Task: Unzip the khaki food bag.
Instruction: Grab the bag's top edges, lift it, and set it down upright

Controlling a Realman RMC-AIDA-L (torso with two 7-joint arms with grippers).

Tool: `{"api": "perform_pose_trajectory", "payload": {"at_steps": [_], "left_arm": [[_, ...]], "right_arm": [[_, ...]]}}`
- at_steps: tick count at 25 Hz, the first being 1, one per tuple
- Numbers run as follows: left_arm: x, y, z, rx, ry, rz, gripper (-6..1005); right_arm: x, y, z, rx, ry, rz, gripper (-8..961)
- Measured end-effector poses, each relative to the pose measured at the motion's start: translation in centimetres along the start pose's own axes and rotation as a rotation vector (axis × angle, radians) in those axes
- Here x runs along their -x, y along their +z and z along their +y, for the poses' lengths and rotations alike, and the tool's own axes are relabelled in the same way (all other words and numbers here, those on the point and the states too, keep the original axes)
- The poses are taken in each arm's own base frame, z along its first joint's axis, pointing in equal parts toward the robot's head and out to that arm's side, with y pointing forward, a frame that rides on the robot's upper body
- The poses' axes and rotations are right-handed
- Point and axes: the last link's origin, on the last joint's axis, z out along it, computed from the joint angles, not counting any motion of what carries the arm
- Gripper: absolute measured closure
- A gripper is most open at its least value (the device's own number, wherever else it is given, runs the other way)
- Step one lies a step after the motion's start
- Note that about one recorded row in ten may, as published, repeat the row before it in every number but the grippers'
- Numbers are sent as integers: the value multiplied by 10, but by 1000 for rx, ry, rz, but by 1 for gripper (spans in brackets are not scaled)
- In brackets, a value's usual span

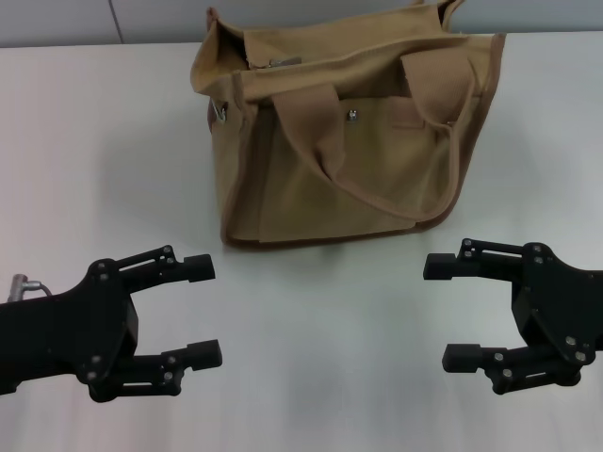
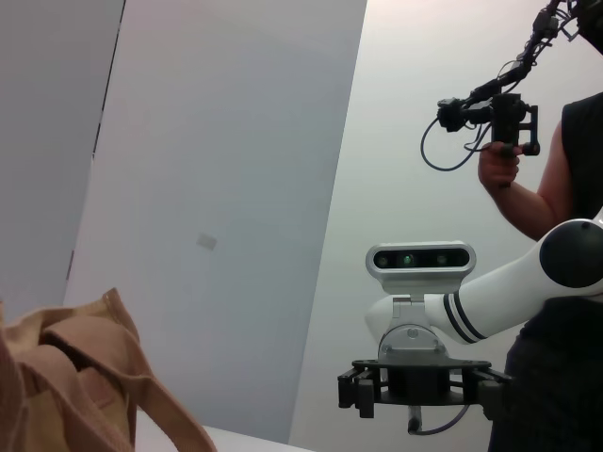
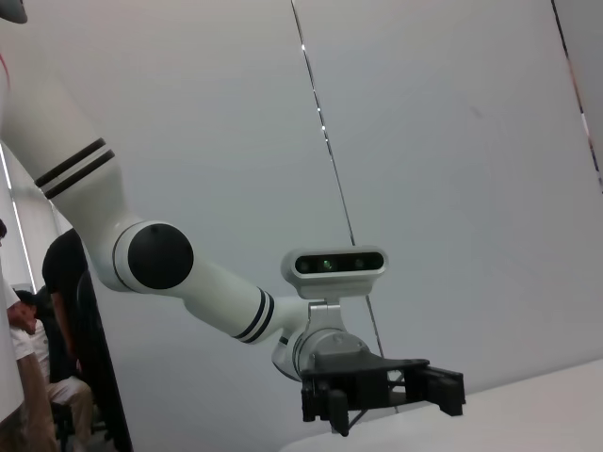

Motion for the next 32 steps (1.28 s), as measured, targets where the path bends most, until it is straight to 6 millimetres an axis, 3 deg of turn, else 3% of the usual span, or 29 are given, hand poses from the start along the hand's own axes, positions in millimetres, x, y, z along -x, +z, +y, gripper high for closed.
{"api": "perform_pose_trajectory", "payload": {"at_steps": [13,16,24,32], "left_arm": [[-2,0,-4,-27,11,10,189],[2,4,-13,-110,13,14,194],[31,52,-61,-373,29,-44,208],[30,55,-80,-517,60,-11,222]], "right_arm": [[0,-1,0,-8,2,-6,111],[0,-3,-2,-41,0,-23,111],[1,-3,-5,-80,-3,-48,110],[0,-2,-4,-82,2,-55,110]]}}
